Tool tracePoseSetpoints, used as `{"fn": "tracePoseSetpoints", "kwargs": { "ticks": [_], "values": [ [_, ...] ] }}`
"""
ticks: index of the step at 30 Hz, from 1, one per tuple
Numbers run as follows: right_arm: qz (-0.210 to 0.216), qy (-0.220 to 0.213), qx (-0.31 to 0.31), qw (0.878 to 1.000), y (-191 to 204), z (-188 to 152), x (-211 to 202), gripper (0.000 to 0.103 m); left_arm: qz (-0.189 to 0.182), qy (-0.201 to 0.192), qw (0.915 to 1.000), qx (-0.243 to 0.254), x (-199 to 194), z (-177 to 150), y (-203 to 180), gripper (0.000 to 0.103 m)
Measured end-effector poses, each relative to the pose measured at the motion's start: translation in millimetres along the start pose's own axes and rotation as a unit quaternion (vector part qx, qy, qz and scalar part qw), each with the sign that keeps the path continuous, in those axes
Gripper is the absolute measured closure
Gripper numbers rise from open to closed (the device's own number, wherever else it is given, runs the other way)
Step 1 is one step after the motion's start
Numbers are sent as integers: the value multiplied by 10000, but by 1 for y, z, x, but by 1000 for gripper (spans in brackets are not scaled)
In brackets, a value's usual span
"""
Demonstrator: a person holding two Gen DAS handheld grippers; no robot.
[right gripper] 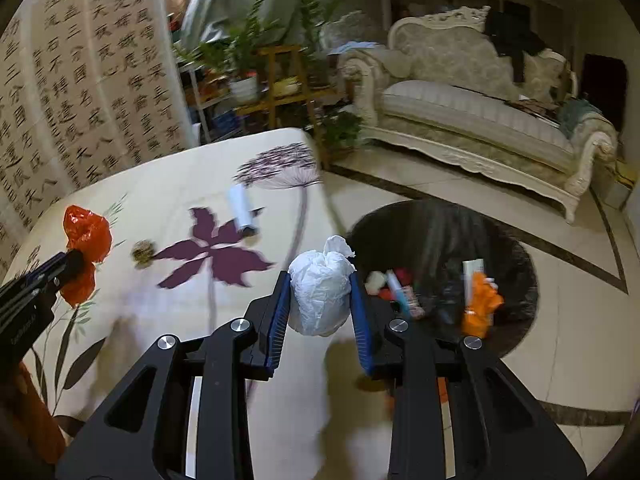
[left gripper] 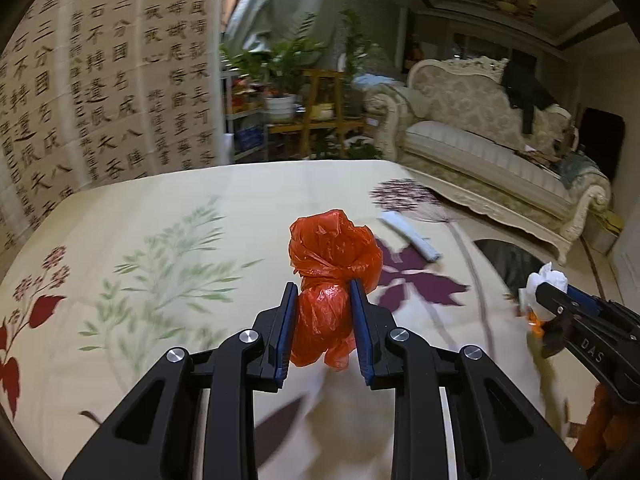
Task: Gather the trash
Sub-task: 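Carry the red bag and white tissue over the black bin while both tools open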
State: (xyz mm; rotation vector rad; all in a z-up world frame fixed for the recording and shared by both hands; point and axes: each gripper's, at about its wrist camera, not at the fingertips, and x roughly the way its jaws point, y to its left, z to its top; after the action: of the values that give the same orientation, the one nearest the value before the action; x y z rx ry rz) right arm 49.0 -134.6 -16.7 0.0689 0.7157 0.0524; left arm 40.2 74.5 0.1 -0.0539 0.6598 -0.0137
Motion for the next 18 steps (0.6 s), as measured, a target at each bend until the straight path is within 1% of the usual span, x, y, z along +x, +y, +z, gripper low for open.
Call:
{"fn": "tracePoseSetpoints", "kwargs": {
  "ticks": [6,10,15,18],
  "values": [
    [-285,-65,268,9992,-42,5,2,74,-368,0,9986,373,12,5,-51,76],
    [-447,-85,385,9982,-62,8,8,74,-583,22,9966,581,24,9,-81,75],
    [-563,-95,508,9971,-84,13,17,74,-743,83,9941,783,43,14,-114,75],
    [-619,-89,580,9964,-95,16,24,74,-795,136,9931,857,56,17,-128,75]
  ]
}}
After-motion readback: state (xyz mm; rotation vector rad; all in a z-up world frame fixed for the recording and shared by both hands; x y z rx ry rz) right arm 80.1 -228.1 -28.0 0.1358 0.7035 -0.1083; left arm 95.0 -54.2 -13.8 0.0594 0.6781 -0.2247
